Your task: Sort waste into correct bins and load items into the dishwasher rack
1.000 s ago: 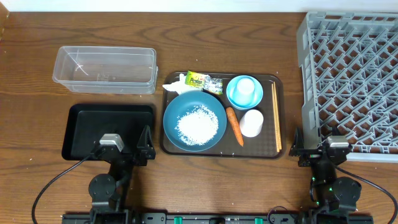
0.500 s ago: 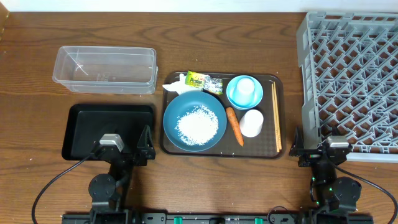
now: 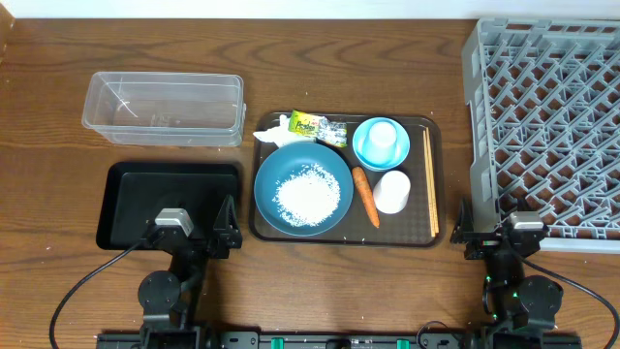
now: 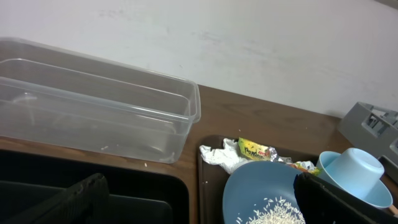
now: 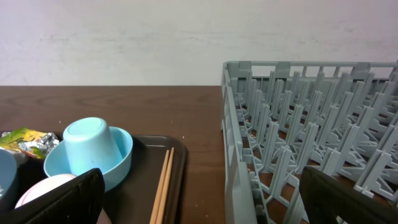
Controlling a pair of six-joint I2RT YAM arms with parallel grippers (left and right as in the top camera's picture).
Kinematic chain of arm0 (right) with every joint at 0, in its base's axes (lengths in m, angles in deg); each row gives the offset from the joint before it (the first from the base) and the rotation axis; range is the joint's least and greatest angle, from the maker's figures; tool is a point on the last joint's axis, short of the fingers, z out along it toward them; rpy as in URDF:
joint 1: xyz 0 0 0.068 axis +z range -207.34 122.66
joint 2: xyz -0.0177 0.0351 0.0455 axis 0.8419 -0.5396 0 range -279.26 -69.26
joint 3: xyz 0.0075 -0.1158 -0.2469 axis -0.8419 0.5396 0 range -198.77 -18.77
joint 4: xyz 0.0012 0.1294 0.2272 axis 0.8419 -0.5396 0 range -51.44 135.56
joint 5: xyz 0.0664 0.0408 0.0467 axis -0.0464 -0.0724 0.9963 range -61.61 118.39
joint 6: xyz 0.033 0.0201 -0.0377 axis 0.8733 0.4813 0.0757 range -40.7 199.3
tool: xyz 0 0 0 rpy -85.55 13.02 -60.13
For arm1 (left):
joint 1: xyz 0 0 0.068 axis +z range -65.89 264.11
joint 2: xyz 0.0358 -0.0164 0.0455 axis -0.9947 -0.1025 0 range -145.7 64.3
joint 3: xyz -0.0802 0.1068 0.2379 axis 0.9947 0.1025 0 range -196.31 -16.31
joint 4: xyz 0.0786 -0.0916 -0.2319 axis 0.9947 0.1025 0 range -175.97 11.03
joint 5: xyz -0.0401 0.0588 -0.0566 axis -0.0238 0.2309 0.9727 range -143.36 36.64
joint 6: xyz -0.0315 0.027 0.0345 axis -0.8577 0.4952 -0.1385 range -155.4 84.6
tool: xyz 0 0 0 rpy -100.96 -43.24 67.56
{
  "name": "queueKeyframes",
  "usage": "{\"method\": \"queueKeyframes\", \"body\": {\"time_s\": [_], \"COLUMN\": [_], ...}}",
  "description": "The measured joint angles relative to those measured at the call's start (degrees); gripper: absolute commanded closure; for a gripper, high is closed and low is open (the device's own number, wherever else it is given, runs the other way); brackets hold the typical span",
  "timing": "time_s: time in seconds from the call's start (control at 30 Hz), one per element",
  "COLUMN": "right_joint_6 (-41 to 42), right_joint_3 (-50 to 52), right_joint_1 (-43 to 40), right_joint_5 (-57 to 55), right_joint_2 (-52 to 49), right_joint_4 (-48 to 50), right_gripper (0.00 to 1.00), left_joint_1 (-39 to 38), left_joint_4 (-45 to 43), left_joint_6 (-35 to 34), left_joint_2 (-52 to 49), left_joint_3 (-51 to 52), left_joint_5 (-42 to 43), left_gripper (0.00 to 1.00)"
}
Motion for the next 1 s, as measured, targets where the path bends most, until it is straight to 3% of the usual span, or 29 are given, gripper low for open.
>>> {"method": "queueKeyframes", "body": {"time_s": [0.6,1.0], "right_joint_6": [0.0,0.0], "right_joint_3": [0.0,0.0], "right_joint_1": [0.0,0.0], "right_joint_5": [0.0,0.0], "right_joint_2": [0.0,0.0], "right_joint_4": [0.0,0.0], "right_gripper": [0.01,0.01], "left_joint_1": [0.0,0.0], "left_joint_4": [-0.1,-1.0], "left_joint_6": [-0.2,-13.9], "left_joint_2": [0.0,0.0], "left_joint_3": [0.0,0.0], "left_joint_5": [0.0,8.2], "left_gripper": [0.02,0.02]}}
